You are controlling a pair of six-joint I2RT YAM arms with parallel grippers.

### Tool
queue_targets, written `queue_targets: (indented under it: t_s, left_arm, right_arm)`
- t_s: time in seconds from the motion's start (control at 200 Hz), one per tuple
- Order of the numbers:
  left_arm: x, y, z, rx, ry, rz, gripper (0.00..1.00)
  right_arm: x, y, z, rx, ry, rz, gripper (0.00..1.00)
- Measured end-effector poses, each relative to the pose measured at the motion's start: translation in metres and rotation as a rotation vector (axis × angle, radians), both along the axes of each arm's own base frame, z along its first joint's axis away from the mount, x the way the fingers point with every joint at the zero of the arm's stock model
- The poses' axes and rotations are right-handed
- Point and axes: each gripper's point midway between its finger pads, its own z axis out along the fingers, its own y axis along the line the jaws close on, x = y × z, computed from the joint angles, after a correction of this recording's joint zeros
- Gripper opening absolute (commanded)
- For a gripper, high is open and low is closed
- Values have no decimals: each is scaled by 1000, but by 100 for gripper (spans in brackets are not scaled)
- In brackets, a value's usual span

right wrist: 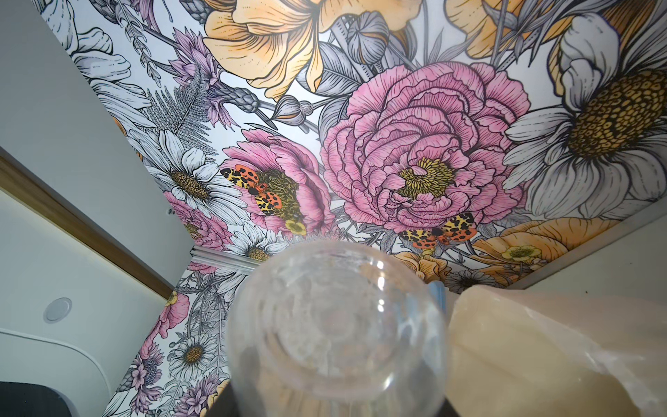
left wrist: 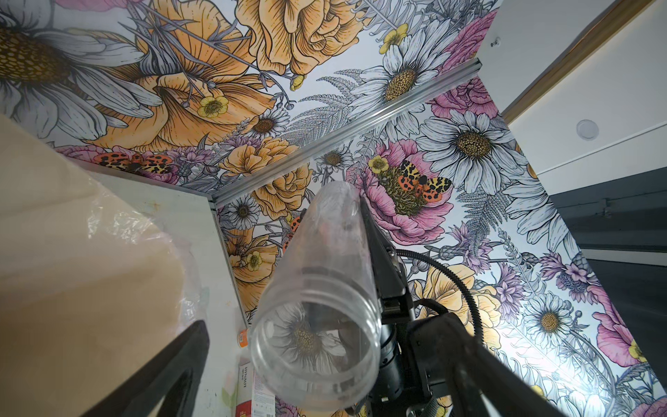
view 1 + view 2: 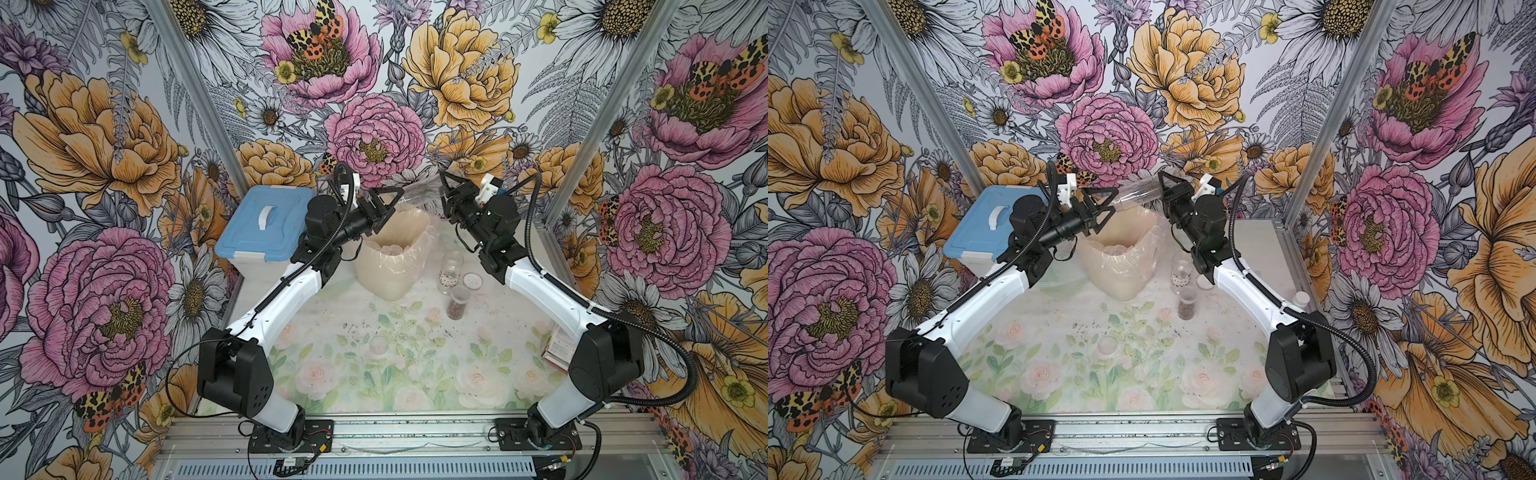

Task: Empty the moldy dried flower tea in the jars
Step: Place the jar at the center of the board.

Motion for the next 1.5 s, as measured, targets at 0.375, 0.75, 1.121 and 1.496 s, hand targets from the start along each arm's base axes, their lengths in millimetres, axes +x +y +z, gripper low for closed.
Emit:
queue_targets:
  t_s: [0.375, 0.75, 1.121, 1.496]
  left_arm:
    - [-1, -16, -14, 15, 50, -28, 76]
    - [-3, -20, -12, 32, 49, -33, 68]
    - [0, -21, -18, 39, 62, -31, 67]
    - [6, -24, -21, 41, 67, -31, 61]
  right_arm:
    - [0, 1, -5, 17, 9, 7, 1]
    - [-1, 1, -9, 27, 10, 9, 2]
    - [-1, 1, -14, 28, 18, 10, 2]
    - [-4, 8, -17, 24, 22, 30, 4]
